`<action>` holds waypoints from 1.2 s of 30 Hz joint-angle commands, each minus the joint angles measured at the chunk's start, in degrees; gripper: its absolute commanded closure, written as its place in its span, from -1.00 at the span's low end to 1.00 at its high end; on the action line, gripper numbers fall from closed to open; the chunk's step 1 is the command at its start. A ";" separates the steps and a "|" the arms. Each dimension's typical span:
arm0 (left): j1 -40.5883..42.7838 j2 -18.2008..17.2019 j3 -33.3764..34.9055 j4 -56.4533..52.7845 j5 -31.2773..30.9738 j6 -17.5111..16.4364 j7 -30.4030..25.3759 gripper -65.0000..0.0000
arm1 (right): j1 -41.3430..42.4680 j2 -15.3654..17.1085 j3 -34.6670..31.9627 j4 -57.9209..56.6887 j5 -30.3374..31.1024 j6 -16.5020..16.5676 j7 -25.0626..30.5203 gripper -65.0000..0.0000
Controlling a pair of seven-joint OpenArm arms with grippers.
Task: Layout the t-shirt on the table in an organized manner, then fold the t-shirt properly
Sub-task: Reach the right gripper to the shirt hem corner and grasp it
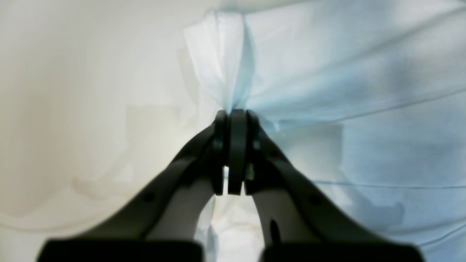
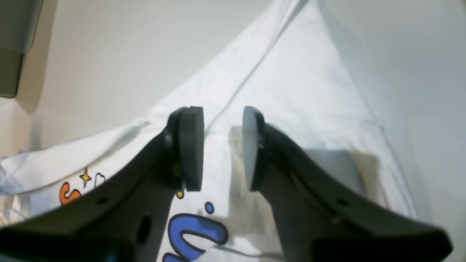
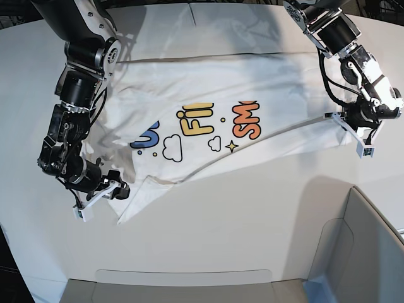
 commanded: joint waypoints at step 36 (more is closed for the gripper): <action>-1.06 -0.53 0.01 0.72 -0.32 -0.08 -0.75 1.00 | 4.71 0.11 -8.35 -10.23 1.50 -5.52 10.37 0.43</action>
